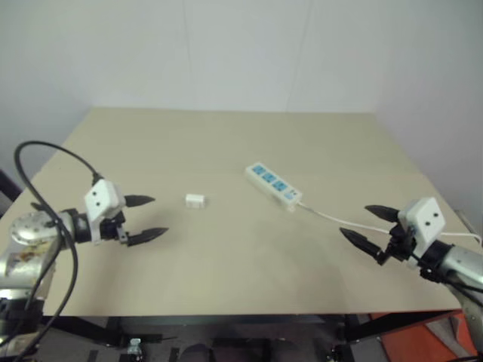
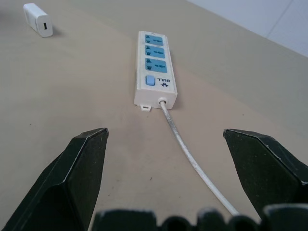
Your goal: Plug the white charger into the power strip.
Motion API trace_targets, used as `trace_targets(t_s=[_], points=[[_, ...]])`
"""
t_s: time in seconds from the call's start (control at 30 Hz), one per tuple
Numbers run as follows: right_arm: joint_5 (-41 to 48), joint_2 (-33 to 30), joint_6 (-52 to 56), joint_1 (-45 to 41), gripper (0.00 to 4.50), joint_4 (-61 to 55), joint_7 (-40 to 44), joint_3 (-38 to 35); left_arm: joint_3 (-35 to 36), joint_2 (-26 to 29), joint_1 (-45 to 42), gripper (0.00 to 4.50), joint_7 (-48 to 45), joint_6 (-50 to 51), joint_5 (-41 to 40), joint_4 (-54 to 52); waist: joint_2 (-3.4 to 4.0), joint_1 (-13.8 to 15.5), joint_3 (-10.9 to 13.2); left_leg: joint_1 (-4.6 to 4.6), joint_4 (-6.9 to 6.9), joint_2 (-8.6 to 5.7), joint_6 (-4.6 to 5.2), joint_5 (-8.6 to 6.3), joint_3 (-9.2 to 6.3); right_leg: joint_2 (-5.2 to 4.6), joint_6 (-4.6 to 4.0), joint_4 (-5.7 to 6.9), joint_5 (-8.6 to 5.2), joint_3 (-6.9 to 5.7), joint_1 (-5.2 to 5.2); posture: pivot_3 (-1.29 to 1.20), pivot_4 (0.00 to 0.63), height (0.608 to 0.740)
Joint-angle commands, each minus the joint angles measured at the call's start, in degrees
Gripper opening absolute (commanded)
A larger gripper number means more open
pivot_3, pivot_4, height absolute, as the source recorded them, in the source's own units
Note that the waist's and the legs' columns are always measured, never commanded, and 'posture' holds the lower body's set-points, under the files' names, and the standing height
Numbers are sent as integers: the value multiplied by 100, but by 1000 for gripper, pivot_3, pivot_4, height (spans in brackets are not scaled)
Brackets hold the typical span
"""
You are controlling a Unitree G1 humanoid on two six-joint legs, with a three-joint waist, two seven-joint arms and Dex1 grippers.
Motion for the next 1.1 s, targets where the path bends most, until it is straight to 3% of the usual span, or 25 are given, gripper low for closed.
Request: trace_targets(t_s=[0.03,0.33,0.43,0.63,0.9,1.1], points=[[13,-4,-38,-98,4500,-88,-44,-50,49,48,-146,4477,-28,-109,-126,-108,0,0,0,0,0,0,0,0,0,0,0,0,0,0,0,0,150,740],[-24,38,-36,-218,4500,-6,-84,80,48,40,-166,4477,-38,-95,-111,-122,0,-4,0,0,0,0,0,0,-1,0,1,0,-1,0,0,0,150,740],[-393,252,82,-526,4500,193,-559,470,-7,9,-242,4477,-34,-105,-92,-81,0,-23,0,0,0,1,0,0,-1,0,1,0,-1,0,0,0,150,740],[-1187,895,40,-1874,4500,1878,-1205,1362,-279,-143,-529,4477,-71,-175,-36,43,0,-36,0,2,0,-1,0,0,9,2,-5,0,1,4,-3,0,150,740],[-1523,1252,-9,-3306,4500,3962,-714,2021,-480,-226,-765,4477,-114,-274,13,215,1,-35,1,-44,-1,-2,0,1,23,2,-7,2,2,3,-46,0,150,740],[-1690,1166,-157,-3354,2953,4542,-50,2367,-443,-210,-656,4500,-113,-281,-11,127,1,-28,1,-52,-2,-3,1,0,28,-1,-6,2,2,4,-55,0,150,740]])
